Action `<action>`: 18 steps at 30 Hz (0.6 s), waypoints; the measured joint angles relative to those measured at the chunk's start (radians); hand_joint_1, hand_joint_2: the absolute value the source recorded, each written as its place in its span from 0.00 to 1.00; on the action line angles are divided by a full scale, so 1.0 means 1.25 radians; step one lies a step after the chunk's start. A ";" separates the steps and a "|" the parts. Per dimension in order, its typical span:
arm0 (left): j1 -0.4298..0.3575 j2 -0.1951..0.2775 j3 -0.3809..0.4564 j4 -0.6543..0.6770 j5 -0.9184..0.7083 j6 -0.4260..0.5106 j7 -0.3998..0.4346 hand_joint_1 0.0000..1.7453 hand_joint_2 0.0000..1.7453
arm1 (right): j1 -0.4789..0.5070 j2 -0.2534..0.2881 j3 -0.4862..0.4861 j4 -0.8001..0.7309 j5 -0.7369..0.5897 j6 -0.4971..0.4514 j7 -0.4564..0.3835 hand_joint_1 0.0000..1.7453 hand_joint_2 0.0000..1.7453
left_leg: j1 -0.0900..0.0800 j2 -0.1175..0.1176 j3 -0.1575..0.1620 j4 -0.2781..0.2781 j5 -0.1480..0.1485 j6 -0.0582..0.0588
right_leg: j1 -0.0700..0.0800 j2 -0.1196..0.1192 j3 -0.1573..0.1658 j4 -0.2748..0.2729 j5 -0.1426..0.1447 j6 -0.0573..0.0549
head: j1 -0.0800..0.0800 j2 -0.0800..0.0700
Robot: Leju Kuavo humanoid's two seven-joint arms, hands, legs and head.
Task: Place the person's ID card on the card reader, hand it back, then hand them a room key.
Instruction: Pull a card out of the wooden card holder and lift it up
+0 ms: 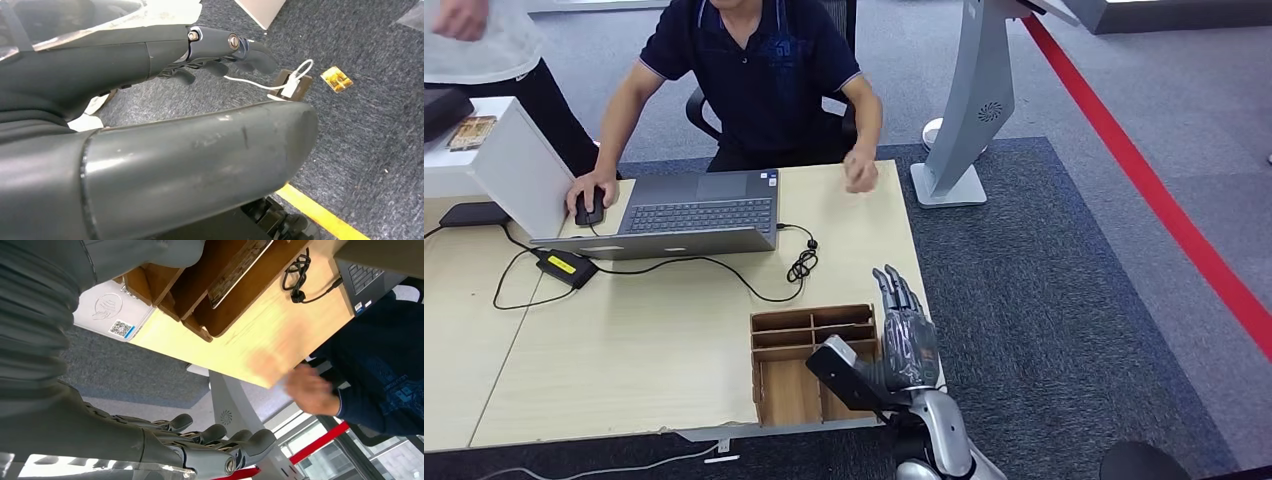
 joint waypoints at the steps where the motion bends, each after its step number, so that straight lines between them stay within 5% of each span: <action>1: 0.000 0.000 0.000 0.000 -0.001 -0.001 -0.001 0.00 0.00 | -0.001 0.002 0.000 0.002 0.000 0.001 0.000 0.00 1.00 | 0.000 0.000 0.000 0.000 0.000 0.000 | 0.000 0.000 0.000 0.000 0.000 0.000 | 0.000 0.000; 18: 0.000 0.000 0.004 0.000 -0.016 -0.014 -0.006 0.00 0.00 | -0.021 0.028 0.007 0.033 -0.001 0.013 -0.009 0.00 1.00 | 0.000 0.000 0.000 0.000 0.000 0.000 | 0.000 0.000 0.000 0.000 0.000 0.000 | 0.000 0.000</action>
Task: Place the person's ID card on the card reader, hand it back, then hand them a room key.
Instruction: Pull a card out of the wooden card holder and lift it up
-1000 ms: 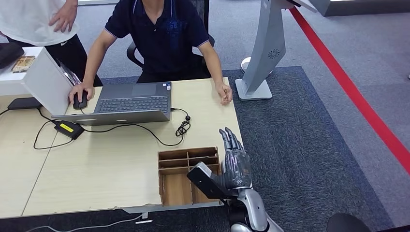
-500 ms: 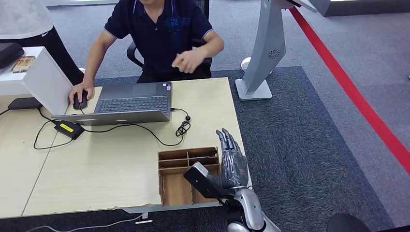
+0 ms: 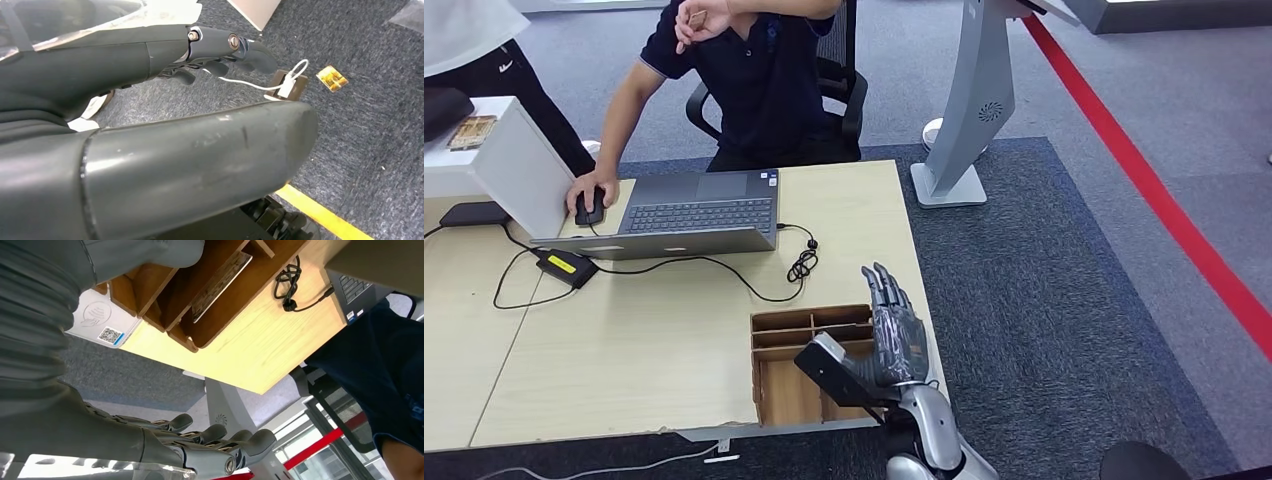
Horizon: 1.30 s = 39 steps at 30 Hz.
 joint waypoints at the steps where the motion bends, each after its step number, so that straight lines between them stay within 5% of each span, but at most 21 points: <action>1: 0.000 0.000 0.000 0.000 -0.001 -0.001 0.000 0.00 0.00 | -0.002 0.001 0.001 0.003 0.000 0.001 -0.001 0.00 1.00 | 0.000 0.000 0.000 0.000 0.000 0.000 | 0.000 0.000 0.000 0.000 0.000 0.000 | 0.000 0.000; 39: -0.001 -0.002 0.012 0.000 -0.066 -0.023 0.009 0.00 0.00 | -0.024 0.021 0.021 0.075 -0.010 -0.027 -0.007 0.00 1.00 | 0.000 0.000 0.000 0.000 0.000 0.000 | 0.000 0.000 0.000 0.000 0.000 0.000 | 0.000 0.000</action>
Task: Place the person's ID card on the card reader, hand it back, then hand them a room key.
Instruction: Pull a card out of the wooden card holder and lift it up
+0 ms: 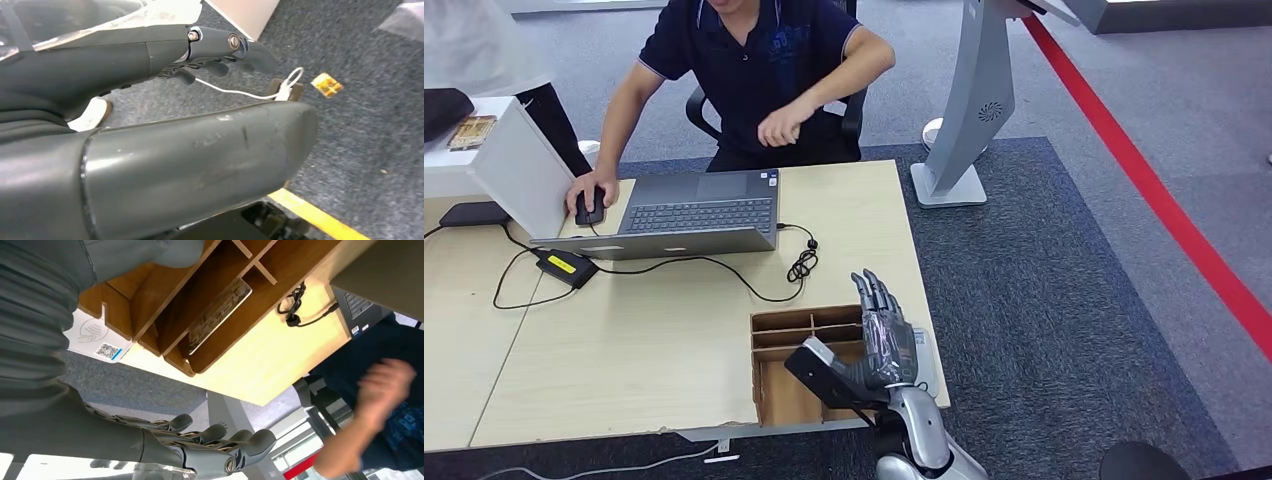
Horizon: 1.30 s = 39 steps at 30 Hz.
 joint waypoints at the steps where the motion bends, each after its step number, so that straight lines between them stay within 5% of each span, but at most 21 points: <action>1: 0.000 0.000 0.001 0.000 -0.004 -0.004 0.007 0.00 0.00 | -0.004 0.001 0.000 0.002 0.001 0.000 0.000 0.00 1.00 | 0.000 0.000 0.000 0.000 0.000 0.000 | 0.000 0.000 0.000 0.000 0.000 0.000 | 0.000 0.000; 39: 0.009 -0.004 0.054 0.000 -0.076 -0.022 0.025 0.00 0.00 | -0.022 0.014 -0.009 0.033 0.032 -0.013 0.016 0.00 1.00 | 0.000 0.000 0.000 0.000 0.000 0.000 | 0.000 0.000 0.000 0.000 0.000 0.000 | 0.000 0.000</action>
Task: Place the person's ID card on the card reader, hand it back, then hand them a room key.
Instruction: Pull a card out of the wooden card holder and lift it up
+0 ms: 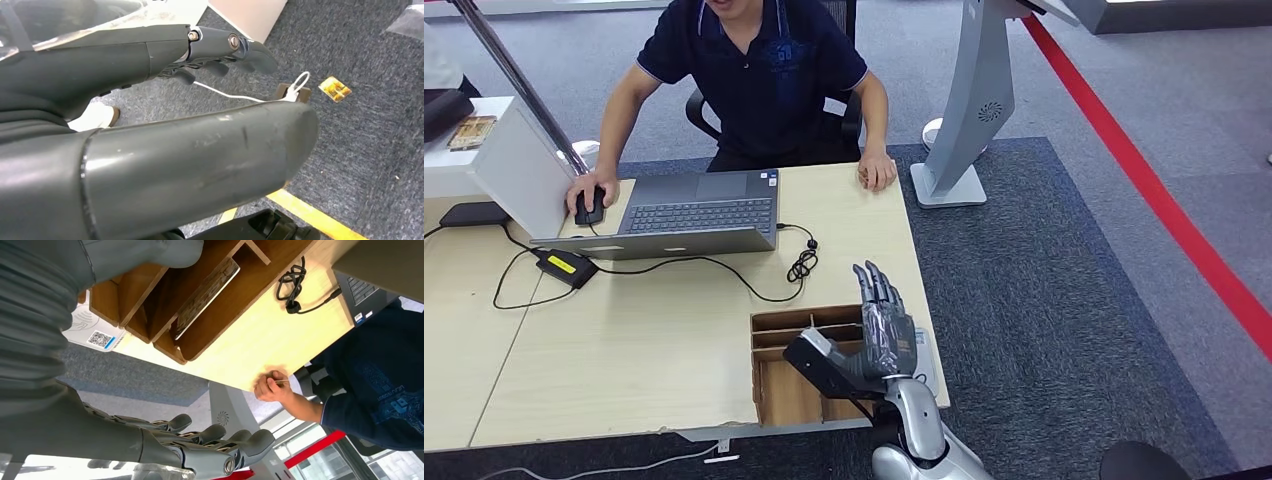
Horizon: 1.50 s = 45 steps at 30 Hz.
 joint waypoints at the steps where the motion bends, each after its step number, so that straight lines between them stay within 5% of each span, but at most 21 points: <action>1: 0.000 0.000 0.002 0.000 -0.003 0.000 0.000 0.00 0.00 | 0.000 0.000 0.000 0.000 0.001 0.000 0.001 0.00 1.00 | 0.000 0.000 0.000 0.000 0.000 0.000 | 0.000 0.000 0.000 0.000 0.000 0.000 | 0.000 0.000; 45: 0.007 -0.003 0.030 0.000 -0.022 -0.003 0.000 0.00 0.00 | 0.009 -0.007 -0.006 0.004 0.004 -0.008 0.008 0.00 1.00 | 0.000 0.000 0.000 0.000 0.000 0.000 | 0.000 0.000 0.000 0.000 0.000 0.000 | 0.000 0.000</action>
